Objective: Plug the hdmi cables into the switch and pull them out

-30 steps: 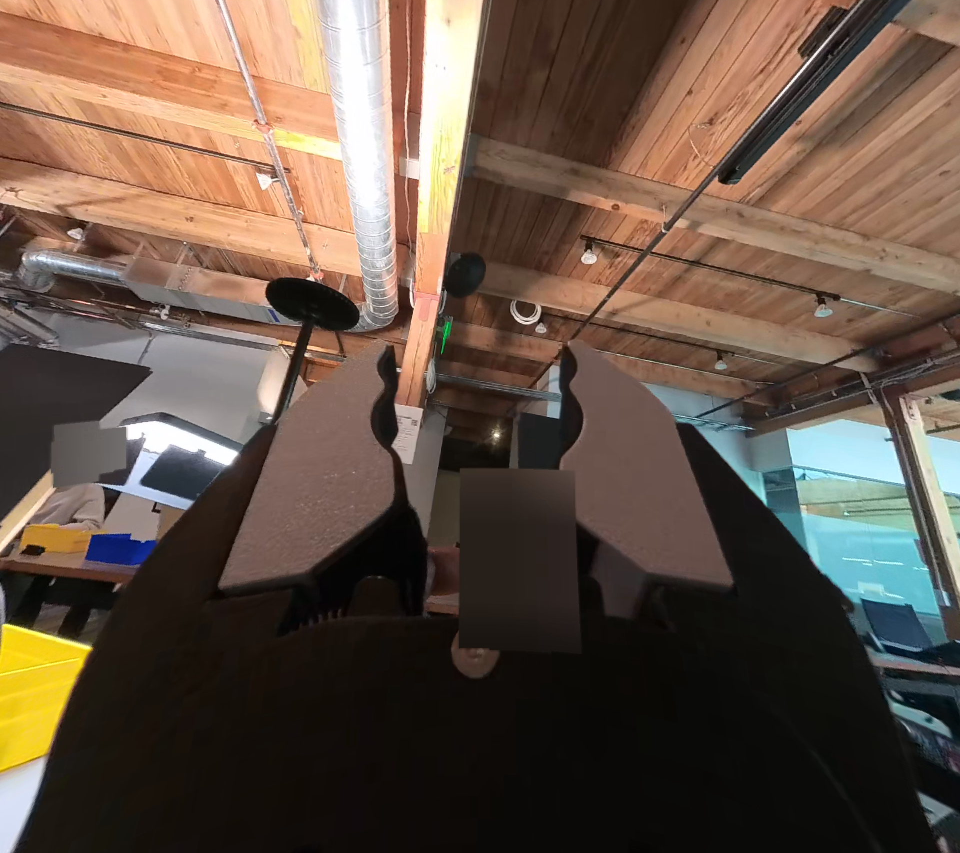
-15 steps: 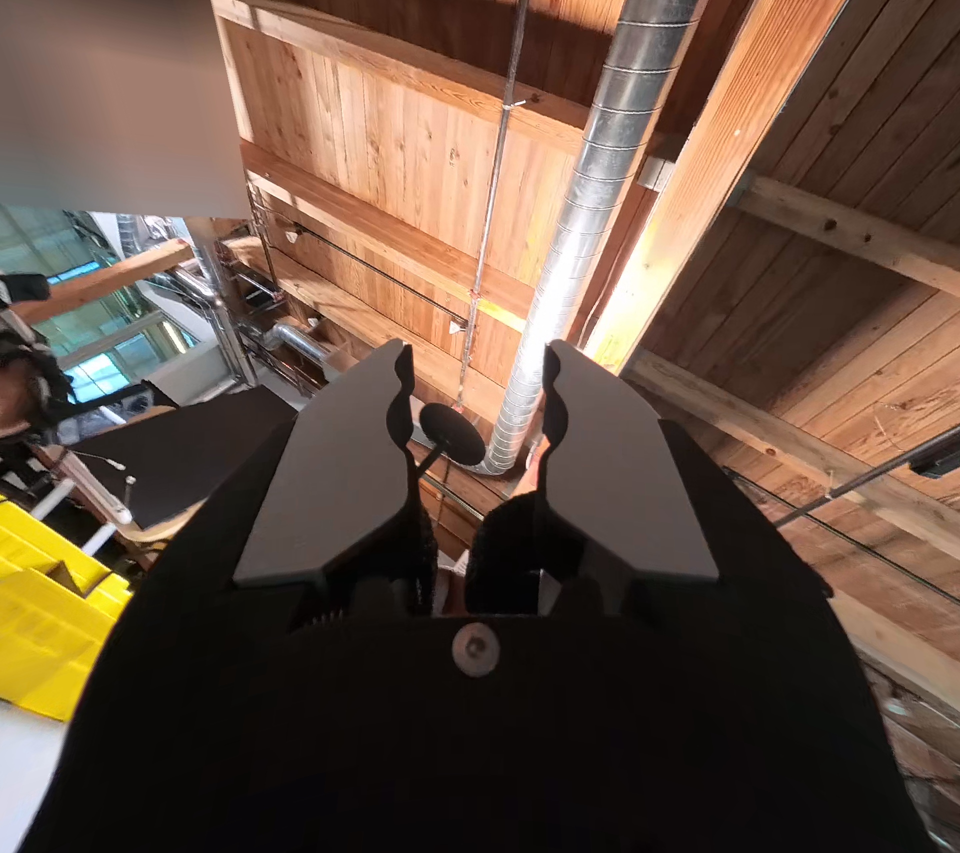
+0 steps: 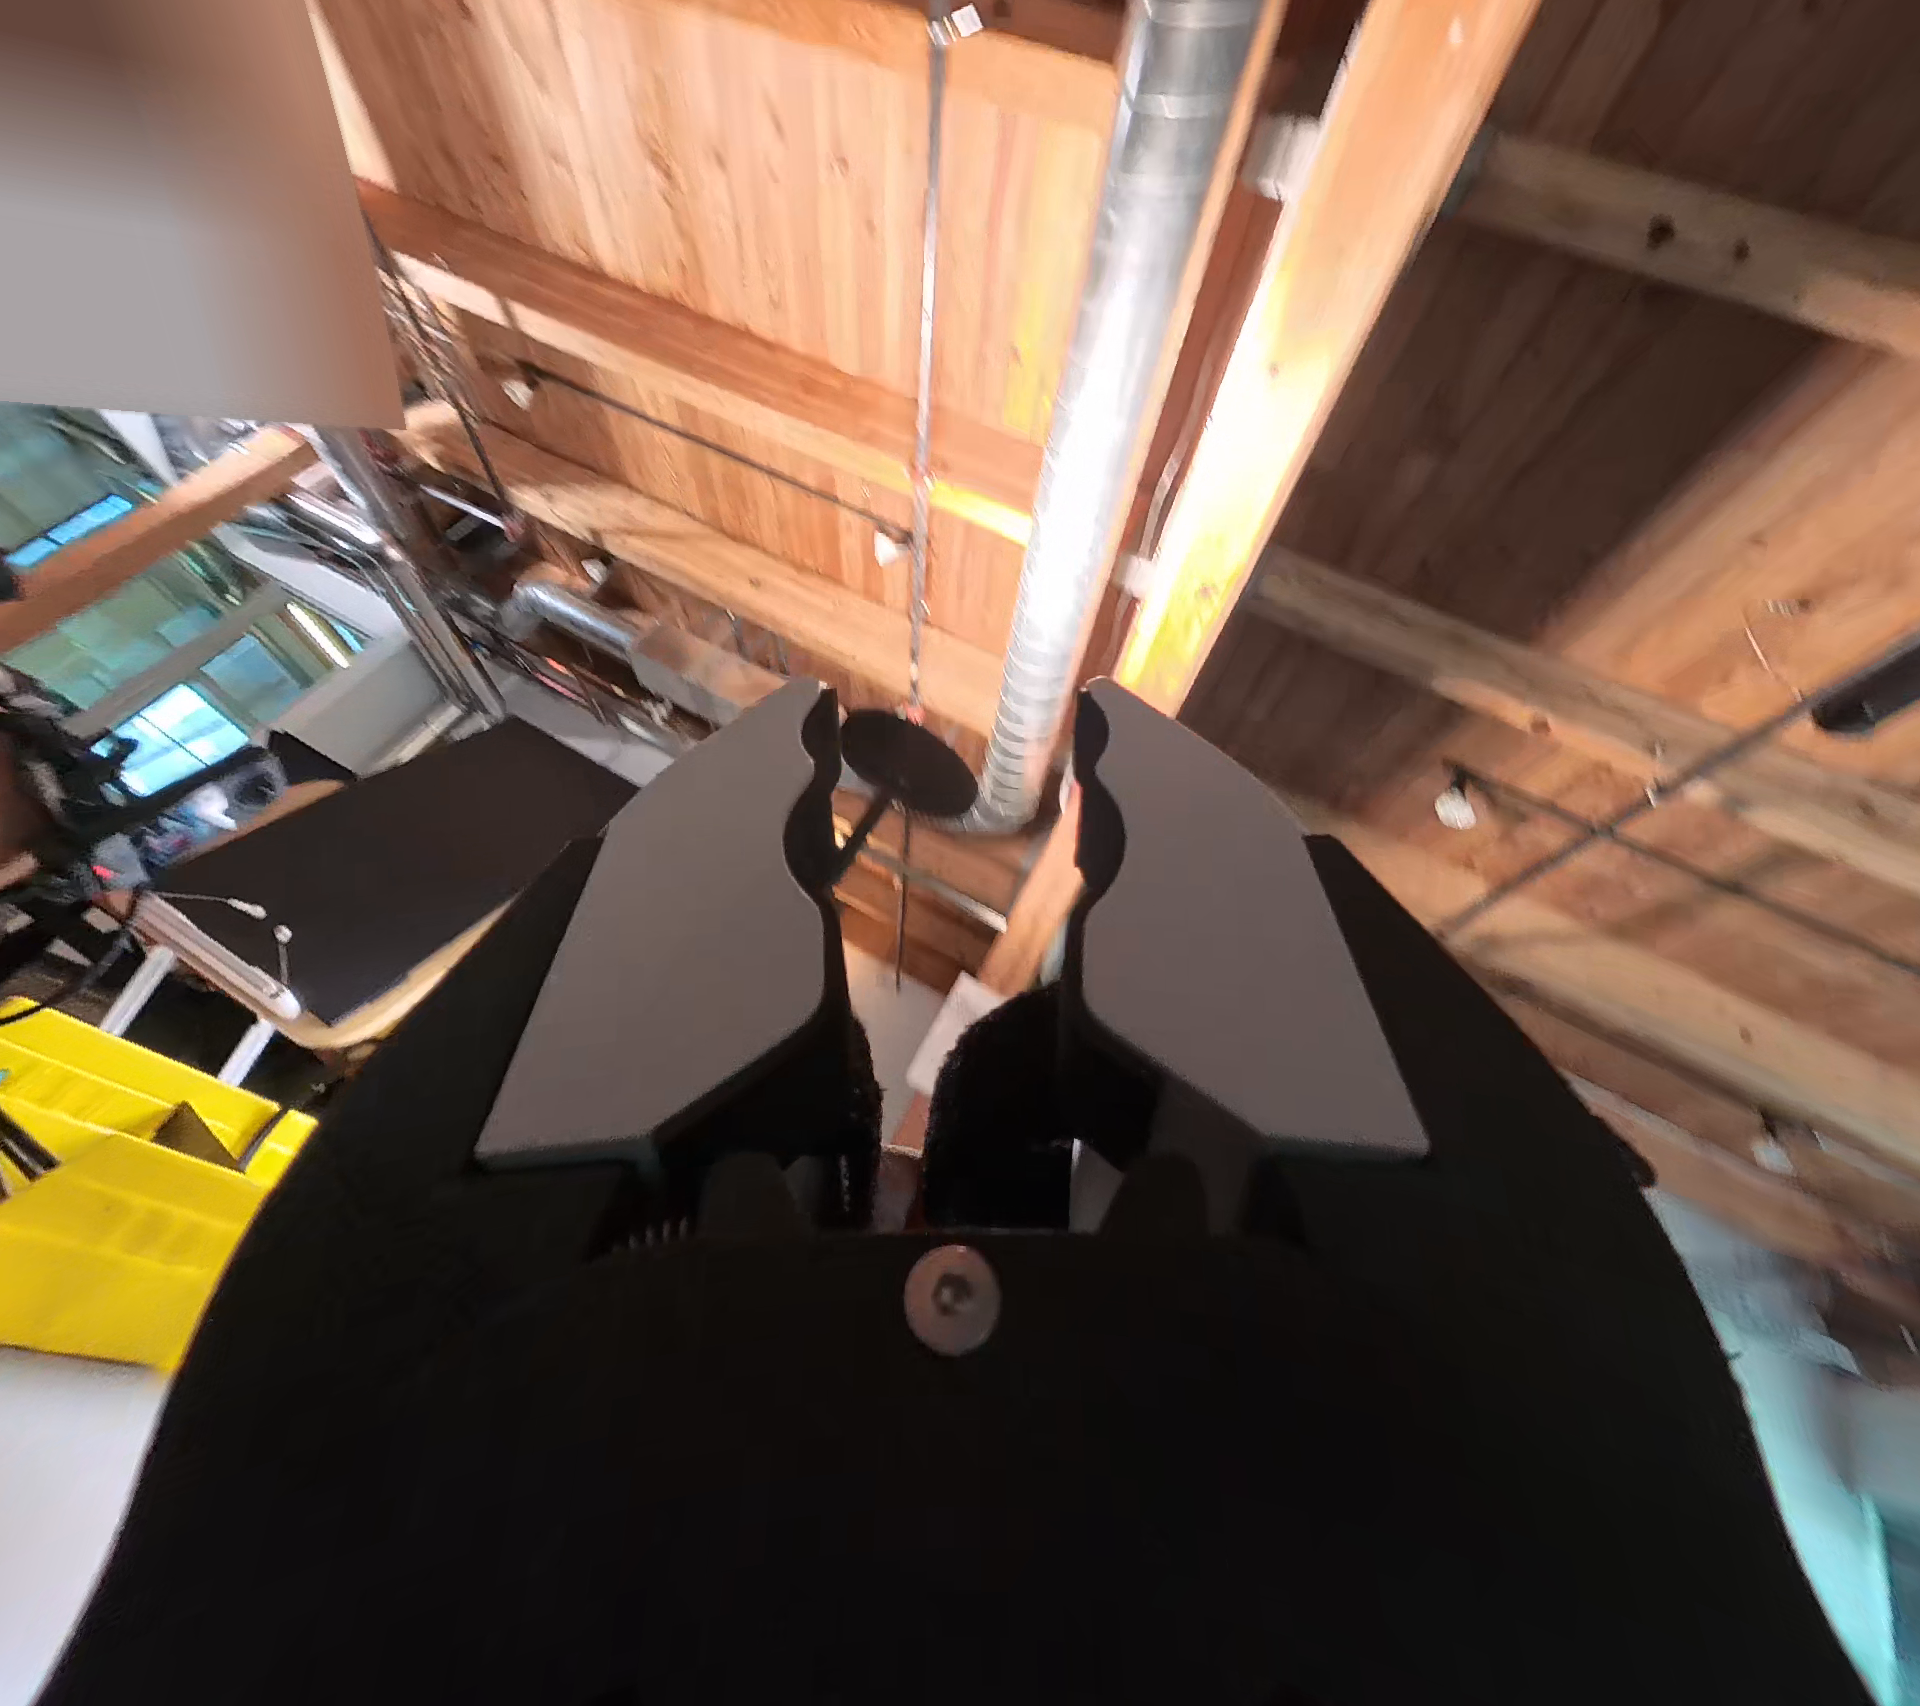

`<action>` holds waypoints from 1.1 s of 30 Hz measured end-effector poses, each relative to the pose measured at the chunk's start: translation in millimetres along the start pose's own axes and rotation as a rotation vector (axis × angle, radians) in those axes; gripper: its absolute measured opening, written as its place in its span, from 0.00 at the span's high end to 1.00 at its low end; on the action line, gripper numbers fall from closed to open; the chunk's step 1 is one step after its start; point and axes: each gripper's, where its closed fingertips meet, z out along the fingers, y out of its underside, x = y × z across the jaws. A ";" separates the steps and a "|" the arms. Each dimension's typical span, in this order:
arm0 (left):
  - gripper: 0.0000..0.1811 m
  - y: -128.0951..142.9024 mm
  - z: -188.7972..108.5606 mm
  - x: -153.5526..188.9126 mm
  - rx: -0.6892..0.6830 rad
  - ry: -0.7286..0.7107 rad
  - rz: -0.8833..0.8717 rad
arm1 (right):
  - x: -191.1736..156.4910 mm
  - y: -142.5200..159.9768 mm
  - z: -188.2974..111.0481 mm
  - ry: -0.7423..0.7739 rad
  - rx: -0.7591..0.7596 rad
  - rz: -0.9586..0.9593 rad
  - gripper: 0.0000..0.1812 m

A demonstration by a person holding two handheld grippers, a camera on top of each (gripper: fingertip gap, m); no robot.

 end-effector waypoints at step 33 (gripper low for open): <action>0.69 190.3 -79.8 71.4 -1.155 0.584 0.453 | -4.9 125.1 -194.6 -0.586 0.915 0.513 0.37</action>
